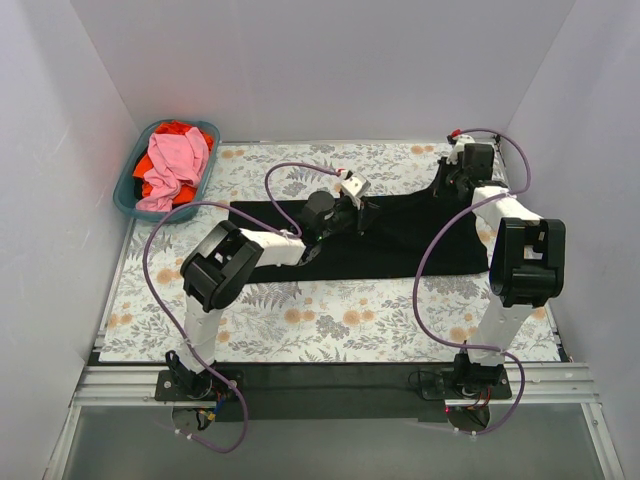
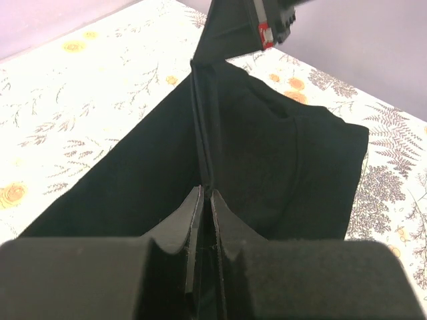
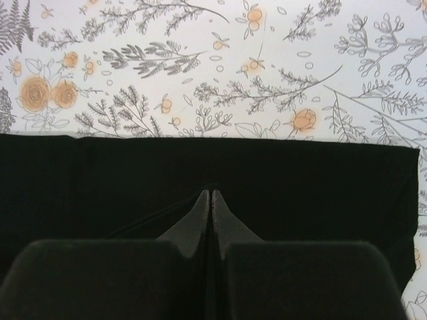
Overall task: Fold and stack the t-shirts
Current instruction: Fold the tshirt
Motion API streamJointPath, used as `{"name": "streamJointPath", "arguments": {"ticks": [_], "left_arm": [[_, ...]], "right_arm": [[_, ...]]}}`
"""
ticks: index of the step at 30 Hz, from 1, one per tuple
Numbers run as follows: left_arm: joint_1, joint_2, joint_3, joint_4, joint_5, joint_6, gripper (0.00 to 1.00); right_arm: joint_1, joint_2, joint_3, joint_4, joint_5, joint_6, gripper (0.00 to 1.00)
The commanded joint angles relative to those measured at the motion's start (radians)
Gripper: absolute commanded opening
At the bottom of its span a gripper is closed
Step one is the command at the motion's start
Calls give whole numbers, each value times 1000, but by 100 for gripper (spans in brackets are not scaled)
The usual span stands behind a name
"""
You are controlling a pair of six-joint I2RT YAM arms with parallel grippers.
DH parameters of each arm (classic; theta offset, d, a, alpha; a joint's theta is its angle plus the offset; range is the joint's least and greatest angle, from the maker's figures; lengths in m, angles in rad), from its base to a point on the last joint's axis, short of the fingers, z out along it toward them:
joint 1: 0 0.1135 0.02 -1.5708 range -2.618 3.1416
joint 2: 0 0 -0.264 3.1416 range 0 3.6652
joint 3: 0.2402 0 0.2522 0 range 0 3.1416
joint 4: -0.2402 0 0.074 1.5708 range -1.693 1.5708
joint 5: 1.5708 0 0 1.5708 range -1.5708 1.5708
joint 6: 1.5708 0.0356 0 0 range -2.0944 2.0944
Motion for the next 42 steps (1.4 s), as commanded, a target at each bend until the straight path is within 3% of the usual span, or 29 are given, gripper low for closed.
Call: {"name": "streamJointPath", "arguments": {"ticks": [1, 9, 18, 26, 42], "left_arm": [[1, -25, 14, 45, 30, 35, 0], [1, 54, 74, -1, -36, 65, 2], [2, 105, 152, -35, -131, 98, 2], [2, 114, 127, -23, -193, 116, 2], [1, 87, 61, -46, -62, 121, 3]], "right_arm": [[-10, -57, -32, 80, 63, -2, 1], [-16, -101, -85, 149, 111, -12, 1], [-23, -78, -2, 166, 154, -31, 1], [-23, -50, -8, 168, 121, -28, 1], [-23, -111, -131, 169, 172, -19, 1]]}}
